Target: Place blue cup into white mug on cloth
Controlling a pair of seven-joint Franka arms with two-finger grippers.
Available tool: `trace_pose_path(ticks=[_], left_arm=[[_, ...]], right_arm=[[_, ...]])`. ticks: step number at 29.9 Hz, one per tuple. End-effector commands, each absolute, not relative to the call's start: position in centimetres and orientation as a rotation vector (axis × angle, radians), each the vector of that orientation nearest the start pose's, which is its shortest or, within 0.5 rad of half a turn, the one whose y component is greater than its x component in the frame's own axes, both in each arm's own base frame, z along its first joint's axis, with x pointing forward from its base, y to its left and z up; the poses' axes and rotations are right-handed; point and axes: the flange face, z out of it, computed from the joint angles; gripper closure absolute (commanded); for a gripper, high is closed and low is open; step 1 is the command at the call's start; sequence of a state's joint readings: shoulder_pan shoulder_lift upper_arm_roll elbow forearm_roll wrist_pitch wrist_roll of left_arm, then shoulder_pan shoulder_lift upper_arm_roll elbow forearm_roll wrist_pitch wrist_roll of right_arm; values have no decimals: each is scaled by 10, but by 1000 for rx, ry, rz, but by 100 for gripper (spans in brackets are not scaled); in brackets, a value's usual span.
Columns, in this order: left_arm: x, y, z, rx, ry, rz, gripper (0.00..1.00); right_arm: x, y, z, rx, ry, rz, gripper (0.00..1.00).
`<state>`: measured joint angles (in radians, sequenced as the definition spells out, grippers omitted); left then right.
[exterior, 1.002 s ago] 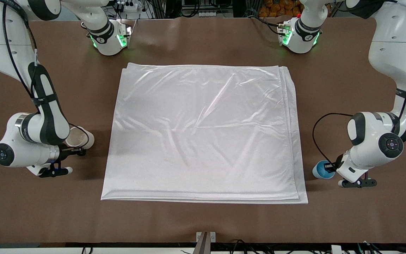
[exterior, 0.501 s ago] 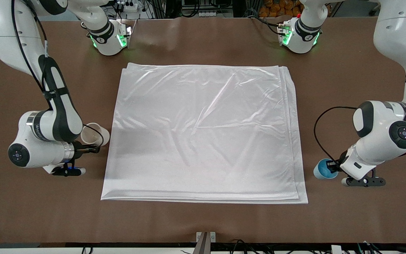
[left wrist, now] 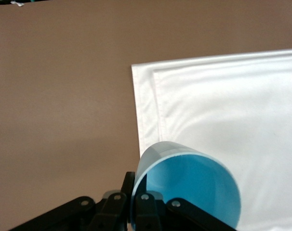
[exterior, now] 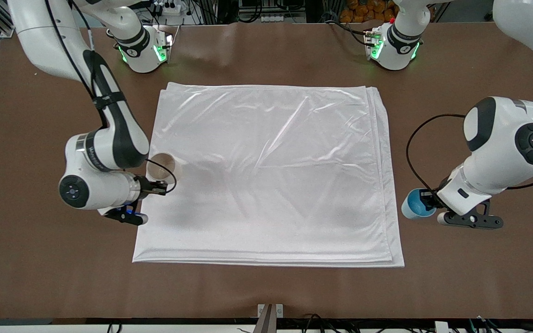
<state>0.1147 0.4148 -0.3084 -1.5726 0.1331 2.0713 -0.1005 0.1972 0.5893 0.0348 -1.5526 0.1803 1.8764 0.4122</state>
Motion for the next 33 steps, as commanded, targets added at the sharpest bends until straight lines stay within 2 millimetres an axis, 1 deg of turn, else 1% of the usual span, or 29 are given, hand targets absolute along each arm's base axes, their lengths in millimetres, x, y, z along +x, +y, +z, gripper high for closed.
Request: trace_pose_path(ticks=[1, 3, 4, 7, 10, 14, 18, 20, 22, 26, 30, 33], left_arm=[[665, -118, 433, -3125, 199, -148, 100], [664, -124, 434, -3124, 194, -152, 100], [662, -131, 434, -3124, 203, -152, 100], [660, -142, 436, -3127, 198, -154, 100], [659, -151, 443, -3135, 162, -156, 100], [653, -179, 457, -3145, 111, -147, 100], [644, -207, 463, -3148, 67, -128, 100], [640, -219, 461, -3150, 51, -112, 100], [636, -228, 461, -3148, 26, -107, 100], [629, -247, 461, -3155, -15, -104, 100], [626, -255, 461, -3163, -72, -98, 100], [617, -274, 461, -3168, -110, -96, 100]], right_arm=[[639, 223, 305, -2979, 562, 440, 92], [637, 241, 305, -2973, 620, 408, 92], [636, 251, 306, -2968, 645, 388, 92], [633, 269, 305, -2957, 698, 356, 92], [630, 281, 300, -2941, 746, 350, 92], [623, 311, 293, -2893, 817, 321, 92], [611, 344, 274, -2875, 915, 303, 92], [607, 360, 267, -2864, 939, 282, 93], [604, 371, 262, -2849, 963, 261, 93], [601, 386, 252, -2816, 1018, 229, 94], [598, 402, 242, -2785, 1062, 203, 95], [596, 413, 237, -2768, 1104, 200, 95]])
